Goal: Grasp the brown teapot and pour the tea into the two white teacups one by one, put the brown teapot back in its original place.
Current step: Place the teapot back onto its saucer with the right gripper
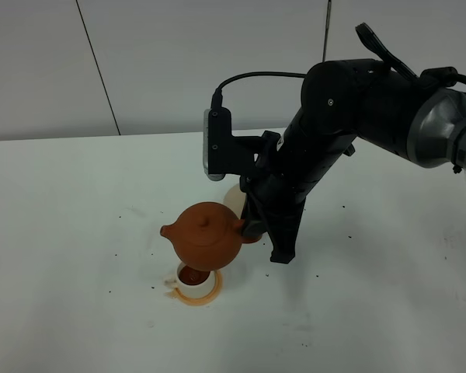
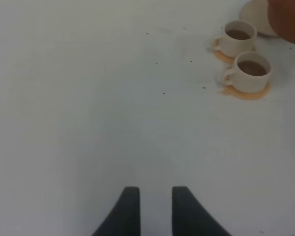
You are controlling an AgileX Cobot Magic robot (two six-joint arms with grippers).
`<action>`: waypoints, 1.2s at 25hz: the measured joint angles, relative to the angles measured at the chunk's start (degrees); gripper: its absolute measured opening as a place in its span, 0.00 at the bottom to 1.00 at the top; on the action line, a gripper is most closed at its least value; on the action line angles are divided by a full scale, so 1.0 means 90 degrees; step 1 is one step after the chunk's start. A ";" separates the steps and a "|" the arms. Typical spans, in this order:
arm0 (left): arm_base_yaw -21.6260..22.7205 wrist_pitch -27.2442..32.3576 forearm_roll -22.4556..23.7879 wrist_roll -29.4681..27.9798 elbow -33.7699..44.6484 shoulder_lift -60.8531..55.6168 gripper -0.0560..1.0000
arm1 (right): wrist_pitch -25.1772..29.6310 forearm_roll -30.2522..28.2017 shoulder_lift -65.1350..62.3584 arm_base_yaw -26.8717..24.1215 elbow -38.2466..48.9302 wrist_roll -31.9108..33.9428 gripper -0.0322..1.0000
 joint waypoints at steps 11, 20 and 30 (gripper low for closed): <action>0.0000 0.0000 0.0000 0.0000 0.0000 0.0000 0.27 | -0.0086 -0.0196 0.0067 -0.0077 0.0137 0.0022 0.12; 0.0000 0.0000 0.0000 0.0000 0.0000 0.0000 0.27 | -0.0054 -0.0447 0.0067 -0.0104 0.0137 0.0147 0.12; 0.0000 0.0000 0.0000 0.0000 0.0000 0.0000 0.27 | 0.0239 -0.0455 0.0061 -0.0905 0.0137 0.0246 0.12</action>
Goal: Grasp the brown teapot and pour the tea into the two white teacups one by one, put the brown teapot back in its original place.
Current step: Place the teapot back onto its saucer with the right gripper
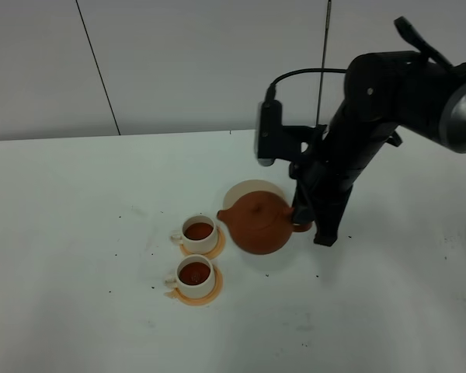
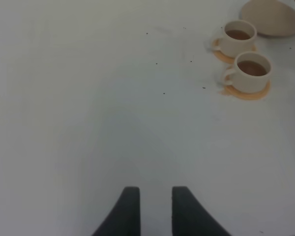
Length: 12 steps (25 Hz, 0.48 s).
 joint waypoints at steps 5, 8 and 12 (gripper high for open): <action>0.0000 0.0000 0.0000 0.0000 0.0000 0.0000 0.27 | -0.0001 0.0000 0.0000 -0.0465 0.0000 0.0000 0.12; 0.0000 0.0000 0.0000 0.0000 0.0000 0.0000 0.27 | -0.0024 0.0016 0.0000 -0.0742 0.0000 0.0017 0.12; 0.0000 0.0000 0.0000 0.0000 0.0000 0.0000 0.27 | -0.0340 0.0270 0.0000 -0.0984 0.0000 -0.0082 0.12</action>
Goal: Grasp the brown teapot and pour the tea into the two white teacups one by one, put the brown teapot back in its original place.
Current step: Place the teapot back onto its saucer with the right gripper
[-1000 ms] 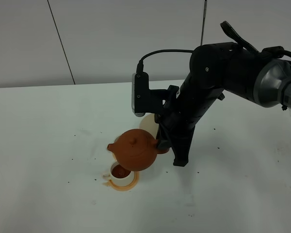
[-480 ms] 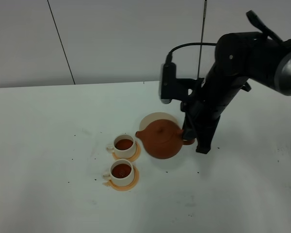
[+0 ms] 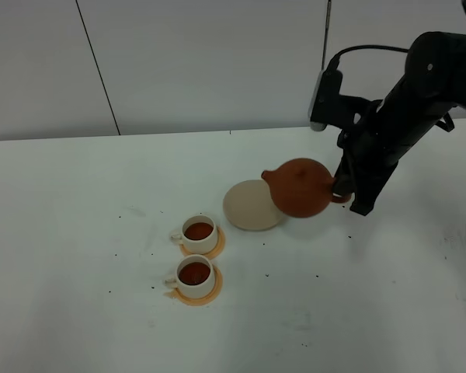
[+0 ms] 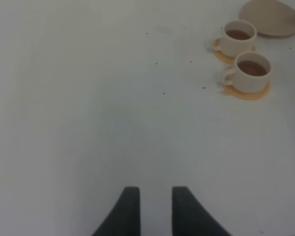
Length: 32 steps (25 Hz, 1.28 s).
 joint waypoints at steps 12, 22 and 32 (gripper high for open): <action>0.0000 0.0000 0.0000 0.0000 0.0000 0.0000 0.27 | -0.0570 0.0782 0.0253 -0.0072 -0.0154 -0.0470 0.12; 0.0000 0.0000 0.0000 0.0000 0.0000 0.0000 0.27 | 0.0012 0.0963 0.1242 -0.0072 -0.1459 -0.0447 0.12; 0.0000 0.0000 0.0000 0.0000 0.0000 0.0000 0.27 | 0.0054 0.1046 0.2075 -0.0072 -0.1930 -0.0449 0.12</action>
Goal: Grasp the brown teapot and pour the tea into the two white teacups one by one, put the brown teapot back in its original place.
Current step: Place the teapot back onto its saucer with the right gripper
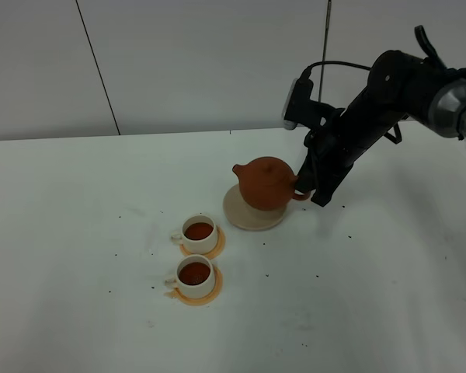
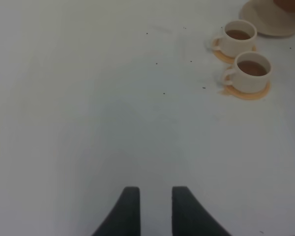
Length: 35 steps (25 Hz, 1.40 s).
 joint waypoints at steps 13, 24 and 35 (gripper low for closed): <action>0.0000 0.0000 0.0000 0.0000 0.0000 0.0000 0.27 | -0.0386 0.0078 0.0143 0.0077 -0.0019 -0.0220 0.12; 0.0000 0.0000 0.0000 0.0000 0.0000 0.0000 0.27 | -0.0411 -0.0094 0.0215 0.0253 -0.0025 -0.0287 0.12; 0.0000 0.0000 0.0000 0.0000 0.0000 0.0000 0.27 | -0.0403 -0.0170 0.0327 0.0290 -0.0029 -0.0287 0.12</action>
